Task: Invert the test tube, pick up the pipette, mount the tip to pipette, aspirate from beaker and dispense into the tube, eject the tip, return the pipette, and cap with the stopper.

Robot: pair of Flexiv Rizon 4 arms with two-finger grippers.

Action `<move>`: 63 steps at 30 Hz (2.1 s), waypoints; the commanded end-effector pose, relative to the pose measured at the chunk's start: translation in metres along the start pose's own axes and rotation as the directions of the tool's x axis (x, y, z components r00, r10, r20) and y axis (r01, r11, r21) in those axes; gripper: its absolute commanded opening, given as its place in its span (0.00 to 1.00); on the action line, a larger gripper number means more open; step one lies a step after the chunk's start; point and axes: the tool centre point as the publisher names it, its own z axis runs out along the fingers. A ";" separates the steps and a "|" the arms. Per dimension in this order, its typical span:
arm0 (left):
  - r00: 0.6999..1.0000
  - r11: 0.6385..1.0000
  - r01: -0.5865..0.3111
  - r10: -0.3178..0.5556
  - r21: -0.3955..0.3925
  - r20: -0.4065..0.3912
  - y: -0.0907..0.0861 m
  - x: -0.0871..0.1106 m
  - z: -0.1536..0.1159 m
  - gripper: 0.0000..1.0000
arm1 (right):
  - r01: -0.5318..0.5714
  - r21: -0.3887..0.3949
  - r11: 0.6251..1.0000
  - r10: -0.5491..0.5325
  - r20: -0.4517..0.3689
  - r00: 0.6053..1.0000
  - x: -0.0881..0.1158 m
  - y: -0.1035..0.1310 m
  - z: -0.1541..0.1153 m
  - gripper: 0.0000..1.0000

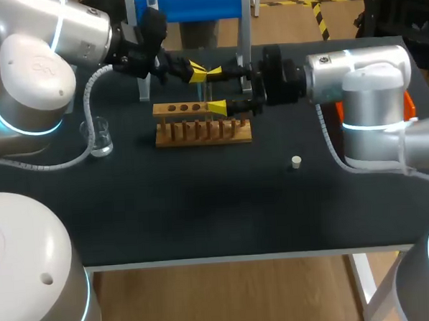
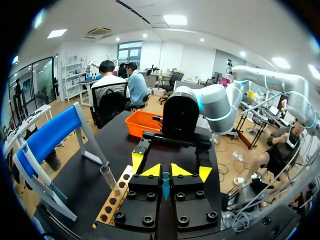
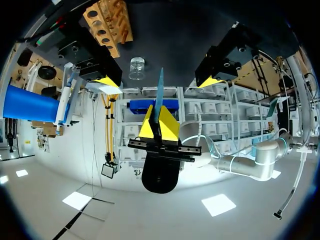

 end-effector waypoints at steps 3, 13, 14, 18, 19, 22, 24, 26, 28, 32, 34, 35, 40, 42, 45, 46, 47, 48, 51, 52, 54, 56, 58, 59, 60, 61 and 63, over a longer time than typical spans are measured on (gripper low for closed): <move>1.000 1.000 0.001 -0.001 -0.003 -0.001 0.000 0.000 -0.001 0.00 | -0.006 -0.004 1.000 0.006 -0.012 1.000 -0.005 0.001 0.008 1.00; 1.000 1.000 0.001 -0.001 -0.003 -0.001 0.000 0.000 -0.001 0.00 | -0.012 -0.016 1.000 0.012 -0.026 1.000 -0.003 0.007 0.021 1.00; 1.000 1.000 0.001 -0.001 -0.003 -0.001 0.000 0.000 -0.001 0.00 | -0.011 -0.017 1.000 0.011 -0.027 1.000 -0.003 0.008 0.022 1.00; 1.000 1.000 0.001 -0.001 -0.003 -0.001 0.000 0.000 -0.001 0.00 | -0.002 -0.023 1.000 0.002 -0.036 0.999 -0.001 0.009 0.027 0.90; 1.000 1.000 0.001 -0.001 -0.003 -0.001 0.000 0.000 -0.001 0.00 | 0.000 -0.024 1.000 -0.001 -0.037 0.999 0.000 0.009 0.028 0.88; 1.000 1.000 0.001 -0.001 -0.003 -0.001 0.000 0.000 -0.001 0.00 | 0.003 -0.025 1.000 -0.004 -0.041 0.999 0.001 0.009 0.030 0.74; 1.000 1.000 0.001 -0.001 -0.003 -0.001 0.000 0.000 -0.001 0.00 | 0.004 -0.027 1.000 -0.005 -0.044 0.999 0.001 0.009 0.031 0.62; 1.000 1.000 0.001 -0.001 -0.003 -0.001 0.000 0.000 -0.001 0.00 | 0.005 -0.027 1.000 -0.006 -0.046 0.999 0.002 0.009 0.032 0.55; 1.000 1.000 0.001 -0.001 -0.003 -0.001 0.000 0.000 -0.001 0.00 | 0.006 -0.026 1.000 -0.007 -0.048 0.999 0.002 0.009 0.033 0.48; 1.000 1.000 0.001 -0.001 -0.003 -0.001 0.000 0.000 -0.001 0.00 | 0.009 -0.027 1.000 -0.010 -0.052 0.999 0.003 0.010 0.033 0.44; 1.000 1.000 0.001 -0.001 -0.003 -0.001 0.000 0.000 -0.001 0.00 | 0.011 -0.027 1.000 -0.012 -0.053 0.999 0.004 0.010 0.033 0.43; 1.000 1.000 0.001 -0.001 -0.003 -0.001 0.000 0.000 -0.001 0.00 | 0.011 -0.028 1.000 -0.012 -0.054 0.998 0.004 0.011 0.033 0.42; 1.000 1.000 0.001 -0.001 -0.003 -0.001 0.000 0.000 -0.001 0.00 | 0.014 -0.031 0.999 -0.016 -0.058 0.998 0.005 0.011 0.032 0.39; 1.000 1.000 0.001 -0.001 -0.003 -0.001 0.000 0.000 -0.001 0.00 | 0.015 -0.032 0.999 -0.017 -0.061 0.998 0.006 0.011 0.031 0.24; 1.000 1.000 0.001 -0.001 -0.003 -0.001 0.000 0.000 -0.001 0.00 | 0.015 -0.034 0.999 -0.018 -0.064 0.998 0.006 0.012 0.029 0.07; 1.000 1.000 0.001 -0.001 -0.003 -0.001 0.000 0.000 -0.001 0.00 | 0.016 -0.035 0.999 -0.018 -0.065 0.998 0.006 0.012 0.029 0.06; 1.000 1.000 0.001 -0.001 -0.003 -0.001 0.000 0.000 -0.001 0.00 | 0.016 -0.035 0.999 -0.018 -0.066 0.998 0.007 0.012 0.028 0.06; 1.000 1.000 0.001 -0.001 -0.003 -0.001 0.000 0.000 -0.001 0.00 | 0.016 -0.036 0.999 -0.018 -0.066 0.998 0.007 0.012 0.028 0.02; 1.000 1.000 0.001 -0.001 -0.003 -0.001 0.000 0.000 -0.001 0.00 | 0.018 -0.037 0.999 -0.021 -0.069 0.997 0.007 0.013 0.026 0.00; 1.000 1.000 0.001 -0.001 -0.003 -0.001 0.000 0.000 -0.001 0.00 | 0.019 -0.036 0.999 -0.021 -0.070 0.997 0.007 0.012 0.026 0.00; 1.000 1.000 0.001 -0.001 -0.003 -0.001 0.000 0.000 -0.001 0.00 | 0.020 -0.035 0.999 -0.022 -0.072 0.997 0.007 0.012 0.026 0.00; 1.000 1.000 0.001 -0.001 -0.003 -0.001 0.000 0.000 -0.001 0.00 | 0.019 -0.035 0.999 -0.021 -0.077 0.997 0.007 0.012 0.026 0.00; 1.000 1.000 0.001 -0.001 -0.003 -0.001 0.000 0.000 -0.001 0.00 | 0.017 -0.034 0.999 -0.020 -0.081 0.997 0.008 0.012 0.025 0.00; 1.000 1.000 0.001 -0.001 -0.003 -0.001 0.000 0.000 -0.001 0.92 | 0.017 -0.034 0.999 -0.020 -0.082 0.996 0.008 0.012 0.025 0.00; 1.000 1.000 0.001 -0.001 -0.003 -0.001 0.000 0.000 -0.001 1.00 | 0.017 -0.034 0.999 -0.020 -0.083 0.996 0.009 0.012 0.024 0.00; 1.000 1.000 0.001 -0.001 -0.003 -0.001 0.000 0.000 -0.001 1.00 | 0.016 -0.034 0.999 -0.019 -0.084 0.996 0.009 0.011 0.024 0.00; 1.000 1.000 0.001 -0.001 -0.003 -0.001 0.000 0.000 -0.001 1.00 | 0.013 -0.034 0.999 -0.016 -0.085 0.996 0.009 0.010 0.021 0.00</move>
